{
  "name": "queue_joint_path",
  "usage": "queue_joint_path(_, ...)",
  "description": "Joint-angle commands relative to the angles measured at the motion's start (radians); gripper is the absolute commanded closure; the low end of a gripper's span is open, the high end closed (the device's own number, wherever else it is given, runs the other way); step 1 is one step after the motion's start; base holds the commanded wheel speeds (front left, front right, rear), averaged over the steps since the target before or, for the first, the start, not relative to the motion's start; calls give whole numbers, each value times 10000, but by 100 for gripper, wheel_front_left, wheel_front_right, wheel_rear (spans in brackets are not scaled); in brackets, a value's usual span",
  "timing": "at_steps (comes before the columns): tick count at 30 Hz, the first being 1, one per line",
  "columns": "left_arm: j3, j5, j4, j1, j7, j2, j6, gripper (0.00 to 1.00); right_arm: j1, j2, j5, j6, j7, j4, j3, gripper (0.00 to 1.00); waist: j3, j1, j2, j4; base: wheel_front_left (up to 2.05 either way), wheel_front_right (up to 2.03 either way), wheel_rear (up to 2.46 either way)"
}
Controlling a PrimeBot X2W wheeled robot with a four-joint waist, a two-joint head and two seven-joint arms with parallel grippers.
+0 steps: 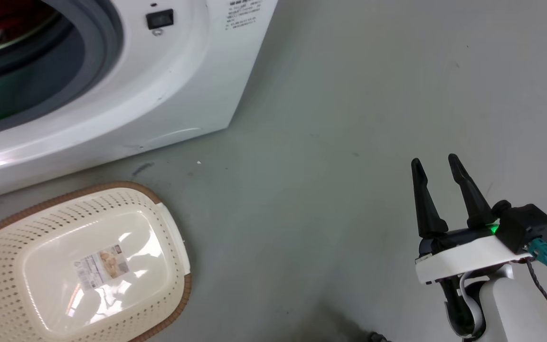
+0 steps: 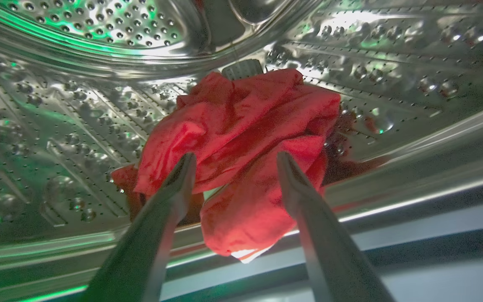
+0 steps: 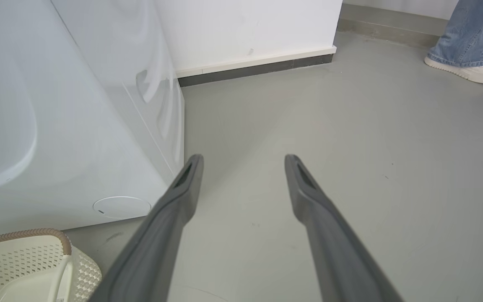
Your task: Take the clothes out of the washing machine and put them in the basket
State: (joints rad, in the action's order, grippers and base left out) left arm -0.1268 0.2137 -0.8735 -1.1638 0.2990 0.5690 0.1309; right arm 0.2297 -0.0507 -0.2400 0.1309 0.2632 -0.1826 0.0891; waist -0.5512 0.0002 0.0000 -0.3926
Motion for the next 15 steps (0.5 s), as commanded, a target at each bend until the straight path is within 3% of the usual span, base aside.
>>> queue_joint_path(1, -184, 146, 70, -273, 331, 251, -15, 0, 194, 7, -78, -5, 17, 49, 58, 0, -454, -2, 0, -317, 0, 0, 0)
queue_joint_path(8, -1093, 812, 641, -1225, 2294, 1269, -12, 0, 421, 8, -465, -5, 18, 155, 362, 0, -1161, -2, 0, -626, 0, 0, 0)
queue_joint_path(15, -1343, 1369, 1041, -1337, 4037, 1749, -18, 0, 578, 7, -675, -5, 19, 118, 553, 0, -1500, -2, 0, -731, 0, 0, 0)
